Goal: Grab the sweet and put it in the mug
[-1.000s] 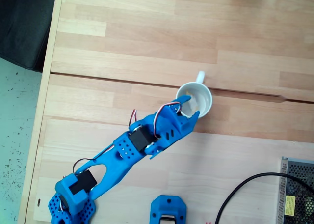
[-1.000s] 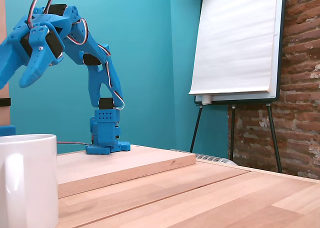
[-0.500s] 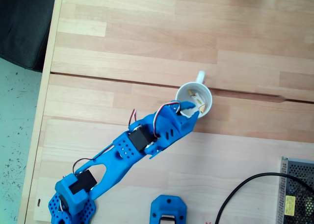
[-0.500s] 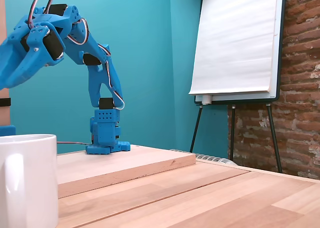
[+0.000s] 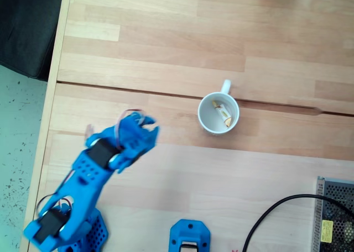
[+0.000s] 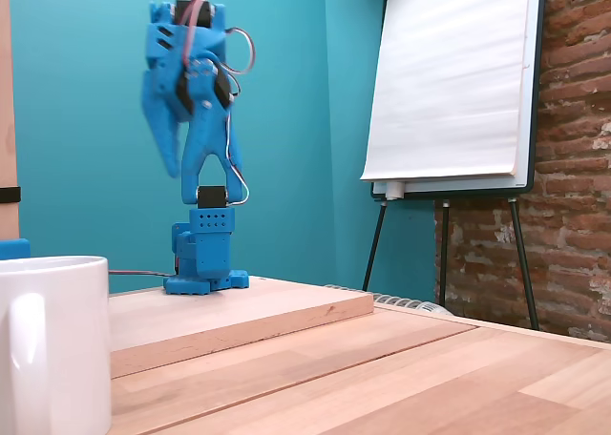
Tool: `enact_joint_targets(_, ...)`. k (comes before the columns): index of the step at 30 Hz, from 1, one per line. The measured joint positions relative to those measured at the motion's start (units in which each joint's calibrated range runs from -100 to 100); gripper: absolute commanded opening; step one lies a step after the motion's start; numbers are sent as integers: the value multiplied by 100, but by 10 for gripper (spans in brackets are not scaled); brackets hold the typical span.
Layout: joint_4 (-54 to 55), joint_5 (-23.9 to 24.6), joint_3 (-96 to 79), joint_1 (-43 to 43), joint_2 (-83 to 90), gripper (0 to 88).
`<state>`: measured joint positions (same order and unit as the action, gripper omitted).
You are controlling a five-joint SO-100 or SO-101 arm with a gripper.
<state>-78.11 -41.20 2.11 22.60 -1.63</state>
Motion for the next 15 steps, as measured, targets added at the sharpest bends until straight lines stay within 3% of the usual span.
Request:
enact_joint_targets(8, 155, -190, -3227, -657, 2371, 32)
enact_joint_targets(15, 1432, -381, -6284, -1196, 4387, 32)
